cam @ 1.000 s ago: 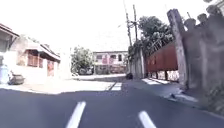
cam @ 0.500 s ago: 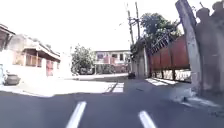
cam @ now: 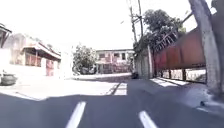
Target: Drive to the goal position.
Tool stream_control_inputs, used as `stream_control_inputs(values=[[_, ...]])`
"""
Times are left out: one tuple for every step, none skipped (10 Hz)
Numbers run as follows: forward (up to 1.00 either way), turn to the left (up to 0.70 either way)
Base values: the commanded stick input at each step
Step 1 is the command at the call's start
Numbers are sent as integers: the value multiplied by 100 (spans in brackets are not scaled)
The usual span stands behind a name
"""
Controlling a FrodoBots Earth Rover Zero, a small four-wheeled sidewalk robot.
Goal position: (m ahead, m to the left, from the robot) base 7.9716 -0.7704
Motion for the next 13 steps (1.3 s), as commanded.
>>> stream_control_inputs(values=[[85,0],[85,0],[85,0],[85,0],[85,0],[85,0],[85,0],[85,0],[85,0],[85,0],[85,0],[85,0],[85,0]])
